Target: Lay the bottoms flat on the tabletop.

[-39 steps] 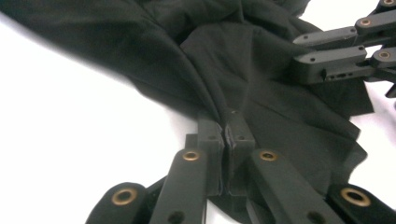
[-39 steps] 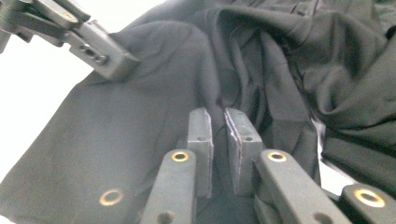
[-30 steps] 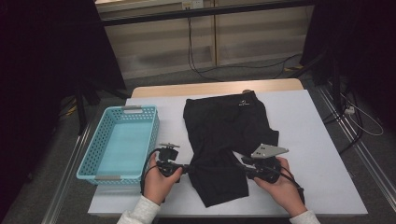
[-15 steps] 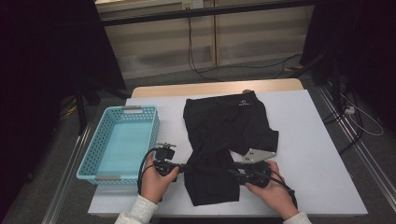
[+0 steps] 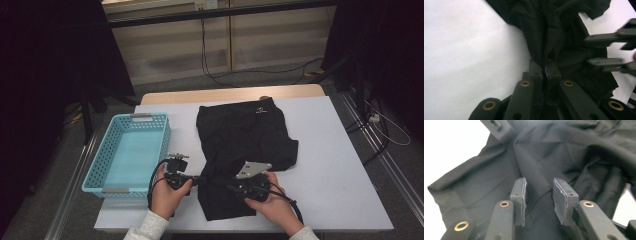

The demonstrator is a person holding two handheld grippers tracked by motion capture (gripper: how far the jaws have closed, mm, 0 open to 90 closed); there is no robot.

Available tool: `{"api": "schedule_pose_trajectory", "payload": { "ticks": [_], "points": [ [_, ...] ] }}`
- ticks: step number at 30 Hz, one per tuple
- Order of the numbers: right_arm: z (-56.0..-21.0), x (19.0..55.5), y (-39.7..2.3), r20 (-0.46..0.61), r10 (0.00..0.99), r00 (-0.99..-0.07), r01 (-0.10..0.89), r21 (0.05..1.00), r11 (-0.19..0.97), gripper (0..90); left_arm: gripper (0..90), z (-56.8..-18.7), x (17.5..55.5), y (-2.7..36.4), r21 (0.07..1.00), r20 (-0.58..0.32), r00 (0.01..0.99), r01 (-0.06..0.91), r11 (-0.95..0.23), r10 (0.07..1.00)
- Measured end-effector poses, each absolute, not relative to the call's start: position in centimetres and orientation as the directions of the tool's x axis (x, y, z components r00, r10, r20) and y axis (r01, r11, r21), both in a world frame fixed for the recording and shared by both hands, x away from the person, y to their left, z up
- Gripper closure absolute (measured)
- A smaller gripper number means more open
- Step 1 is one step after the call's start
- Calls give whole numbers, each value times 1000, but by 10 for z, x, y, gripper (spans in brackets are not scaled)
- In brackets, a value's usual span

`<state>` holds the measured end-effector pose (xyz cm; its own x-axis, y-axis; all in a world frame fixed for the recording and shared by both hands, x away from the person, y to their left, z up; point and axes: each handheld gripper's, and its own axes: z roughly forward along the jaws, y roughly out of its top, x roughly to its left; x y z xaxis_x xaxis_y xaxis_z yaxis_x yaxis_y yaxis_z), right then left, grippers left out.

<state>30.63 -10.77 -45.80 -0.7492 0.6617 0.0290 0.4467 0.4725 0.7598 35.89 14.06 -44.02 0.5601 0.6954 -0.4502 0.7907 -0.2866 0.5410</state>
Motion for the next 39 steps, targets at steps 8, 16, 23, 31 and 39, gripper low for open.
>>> {"api": "schedule_pose_trajectory", "payload": {
  "ticks": [8, 16, 23, 31, 39],
  "points": [
    [-465, 312, -107, 51, 654, -754, 460, 752, 472, 882, 829, -445, 358, 141, 536, -442, 560, 791, -295, 700],
    [-450, 306, -130, 113, 655, -747, 471, 786, 400, 881, 841, -445, 359, 142, 533, -444, 562, 792, -299, 698],
    [-446, 305, -146, 152, 664, -732, 487, 799, 353, 880, 856, -441, 358, 139, 537, -448, 576, 785, -310, 684],
    [-447, 305, -149, 147, 668, -730, 490, 794, 360, 877, 874, -436, 357, 142, 532, -459, 577, 788, -311, 676],
    [-443, 305, -153, 156, 665, -731, 478, 813, 334, 876, 837, -432, 357, 143, 550, -459, 583, 779, -301, 670]
  ]
}}
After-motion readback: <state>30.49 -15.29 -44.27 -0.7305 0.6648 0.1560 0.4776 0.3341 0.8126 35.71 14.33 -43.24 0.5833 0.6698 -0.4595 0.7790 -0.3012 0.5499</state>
